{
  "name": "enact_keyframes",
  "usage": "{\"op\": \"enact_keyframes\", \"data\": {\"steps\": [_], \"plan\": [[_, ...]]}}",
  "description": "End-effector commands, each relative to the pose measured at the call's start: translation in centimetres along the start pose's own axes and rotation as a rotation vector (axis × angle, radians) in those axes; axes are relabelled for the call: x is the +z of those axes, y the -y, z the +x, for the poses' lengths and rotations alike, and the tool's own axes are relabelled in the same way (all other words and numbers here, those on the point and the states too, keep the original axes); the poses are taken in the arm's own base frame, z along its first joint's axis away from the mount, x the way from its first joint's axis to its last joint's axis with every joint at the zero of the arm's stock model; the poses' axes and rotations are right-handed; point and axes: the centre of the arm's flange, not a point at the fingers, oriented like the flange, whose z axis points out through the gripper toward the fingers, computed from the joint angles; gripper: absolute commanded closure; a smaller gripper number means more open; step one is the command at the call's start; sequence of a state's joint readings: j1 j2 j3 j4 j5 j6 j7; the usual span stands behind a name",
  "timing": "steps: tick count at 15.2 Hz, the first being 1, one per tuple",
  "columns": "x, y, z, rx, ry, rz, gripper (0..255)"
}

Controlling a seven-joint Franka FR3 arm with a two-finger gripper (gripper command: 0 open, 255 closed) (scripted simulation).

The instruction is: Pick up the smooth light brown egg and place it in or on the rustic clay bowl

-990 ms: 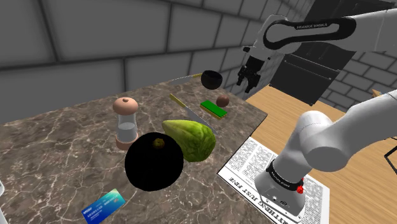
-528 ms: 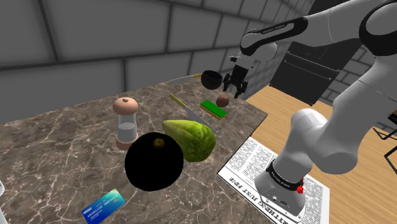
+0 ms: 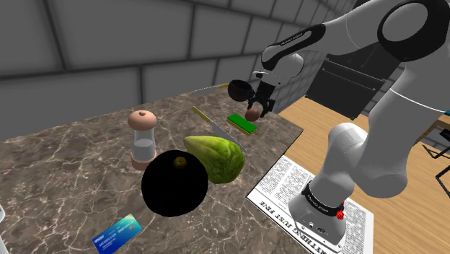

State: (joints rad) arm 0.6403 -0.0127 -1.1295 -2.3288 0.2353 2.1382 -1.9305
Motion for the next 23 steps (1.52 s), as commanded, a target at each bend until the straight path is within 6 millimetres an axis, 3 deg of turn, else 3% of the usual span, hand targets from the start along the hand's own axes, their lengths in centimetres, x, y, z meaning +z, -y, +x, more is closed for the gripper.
{"op": "enact_keyframes", "data": {"steps": [1,8,9,18,23], "plan": [[0.7,0.1,0.0,0.000,-0.001,-0.001,0],[0.7,0.1,0.0,0.000,-0.001,-0.001,0],[0.7,0.1,0.0,0.000,-0.001,-0.001,255],[0.7,0.1,0.0,0.000,-0.001,-0.001,255],[-1.9,0.5,0.6,0.000,-0.001,-0.001,255]]}}
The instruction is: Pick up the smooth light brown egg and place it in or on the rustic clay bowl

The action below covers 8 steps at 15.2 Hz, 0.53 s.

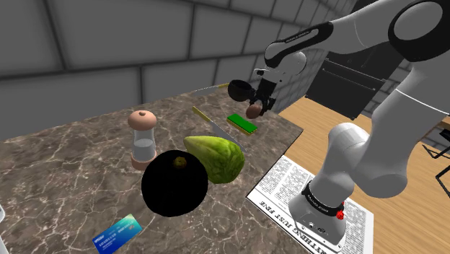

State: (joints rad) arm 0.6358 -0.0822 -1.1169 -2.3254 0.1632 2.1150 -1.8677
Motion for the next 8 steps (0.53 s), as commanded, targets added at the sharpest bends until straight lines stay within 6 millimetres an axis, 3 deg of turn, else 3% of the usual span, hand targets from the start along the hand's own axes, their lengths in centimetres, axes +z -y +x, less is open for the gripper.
{"op": "enact_keyframes", "data": {"steps": [1,8], "plan": [[-1.0,0.2,0.2,0.000,0.001,0.000,255],[-4.6,0.6,1.1,0.000,0.001,0.000,255]]}}
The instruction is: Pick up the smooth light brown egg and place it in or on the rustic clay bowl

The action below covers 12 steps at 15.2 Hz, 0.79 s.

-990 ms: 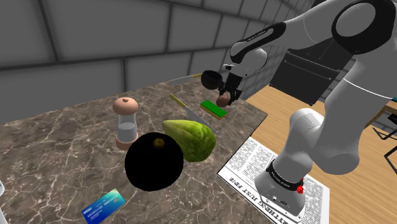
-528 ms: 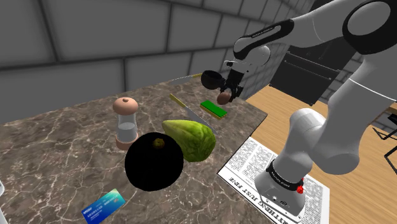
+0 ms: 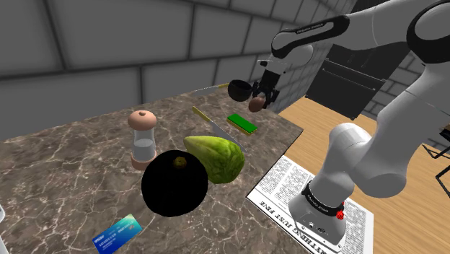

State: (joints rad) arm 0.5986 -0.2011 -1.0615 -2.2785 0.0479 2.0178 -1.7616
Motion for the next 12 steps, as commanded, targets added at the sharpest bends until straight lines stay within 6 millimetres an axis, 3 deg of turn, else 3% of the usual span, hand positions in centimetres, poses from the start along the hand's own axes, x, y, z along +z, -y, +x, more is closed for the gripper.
{"op": "enact_keyframes", "data": {"steps": [1,12], "plan": [[-1.0,0.1,0.3,0.000,0.000,0.000,255],[-6.6,0.8,1.6,0.000,0.000,0.000,255]]}}
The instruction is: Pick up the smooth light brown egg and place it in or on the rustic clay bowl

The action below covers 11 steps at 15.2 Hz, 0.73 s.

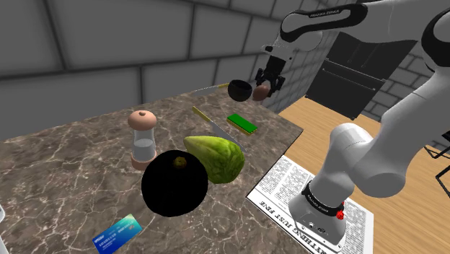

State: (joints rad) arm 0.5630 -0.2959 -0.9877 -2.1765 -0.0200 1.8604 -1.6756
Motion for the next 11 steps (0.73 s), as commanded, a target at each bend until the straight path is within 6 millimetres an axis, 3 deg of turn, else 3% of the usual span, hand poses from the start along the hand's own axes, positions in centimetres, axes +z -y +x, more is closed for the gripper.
{"op": "enact_keyframes", "data": {"steps": [1,8,11], "plan": [[-1.0,0.2,0.3,0.000,0.000,0.000,255],[-4.3,0.6,1.1,0.000,0.000,0.000,255],[-5.1,-3.1,-0.1,0.000,0.000,0.000,255]]}}
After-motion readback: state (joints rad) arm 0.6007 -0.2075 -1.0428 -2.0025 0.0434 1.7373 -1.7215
